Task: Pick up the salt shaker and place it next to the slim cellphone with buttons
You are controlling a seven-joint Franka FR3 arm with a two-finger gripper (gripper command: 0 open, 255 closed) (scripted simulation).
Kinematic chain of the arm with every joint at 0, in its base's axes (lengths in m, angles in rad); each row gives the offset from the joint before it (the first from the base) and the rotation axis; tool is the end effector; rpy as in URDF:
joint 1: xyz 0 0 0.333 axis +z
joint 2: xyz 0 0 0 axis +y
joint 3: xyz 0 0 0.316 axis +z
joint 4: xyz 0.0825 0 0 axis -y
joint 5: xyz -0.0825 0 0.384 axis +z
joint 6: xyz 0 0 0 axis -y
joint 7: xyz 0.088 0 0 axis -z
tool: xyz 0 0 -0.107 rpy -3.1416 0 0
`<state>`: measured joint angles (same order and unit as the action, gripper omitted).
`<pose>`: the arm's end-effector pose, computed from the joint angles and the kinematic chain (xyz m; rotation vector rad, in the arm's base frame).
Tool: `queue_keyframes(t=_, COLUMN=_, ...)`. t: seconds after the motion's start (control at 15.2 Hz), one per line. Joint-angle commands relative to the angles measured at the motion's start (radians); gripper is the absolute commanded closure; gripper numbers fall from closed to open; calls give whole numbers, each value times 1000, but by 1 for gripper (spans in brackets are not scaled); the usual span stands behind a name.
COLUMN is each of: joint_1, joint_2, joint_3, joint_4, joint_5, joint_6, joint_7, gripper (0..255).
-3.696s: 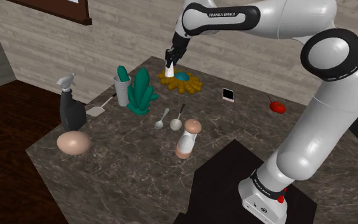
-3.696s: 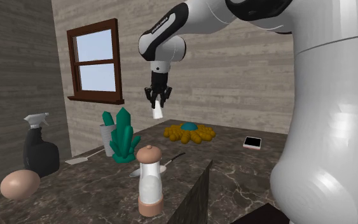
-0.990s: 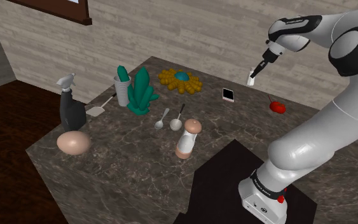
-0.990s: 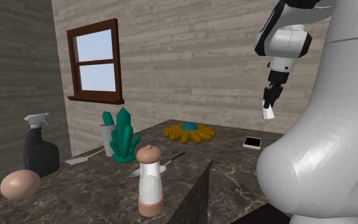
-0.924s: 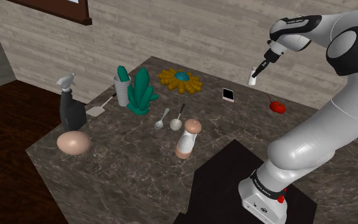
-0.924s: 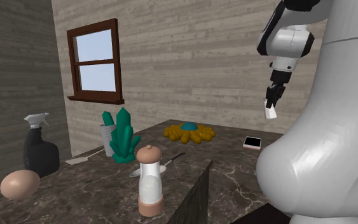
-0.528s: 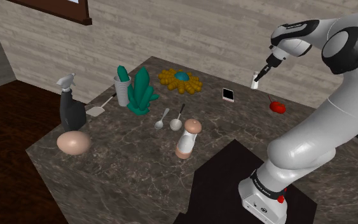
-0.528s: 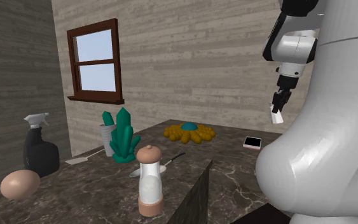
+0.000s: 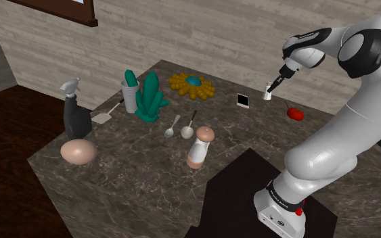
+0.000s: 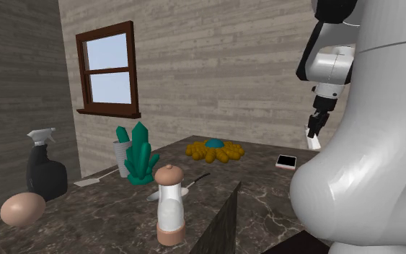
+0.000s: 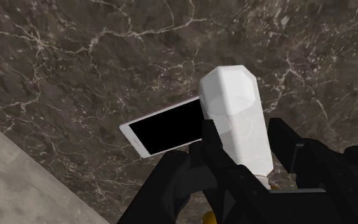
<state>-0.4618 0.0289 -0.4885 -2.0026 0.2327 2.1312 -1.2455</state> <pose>0.3414 -0.4573 0.4548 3.1048 0.2837 0.3379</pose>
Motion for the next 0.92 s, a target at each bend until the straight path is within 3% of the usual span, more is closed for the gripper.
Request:
queue_keyframes(t=0.0, joint_1=1, joint_2=7, joint_3=1, joint_4=-20, joint_5=8, joint_6=27, joint_7=-7, gripper=255)
queue_keyframes(t=0.86, joint_1=-5, joint_2=90, joint_3=9, joint_4=-108, joint_5=90, joint_6=177, joint_7=-84, gripper=255)
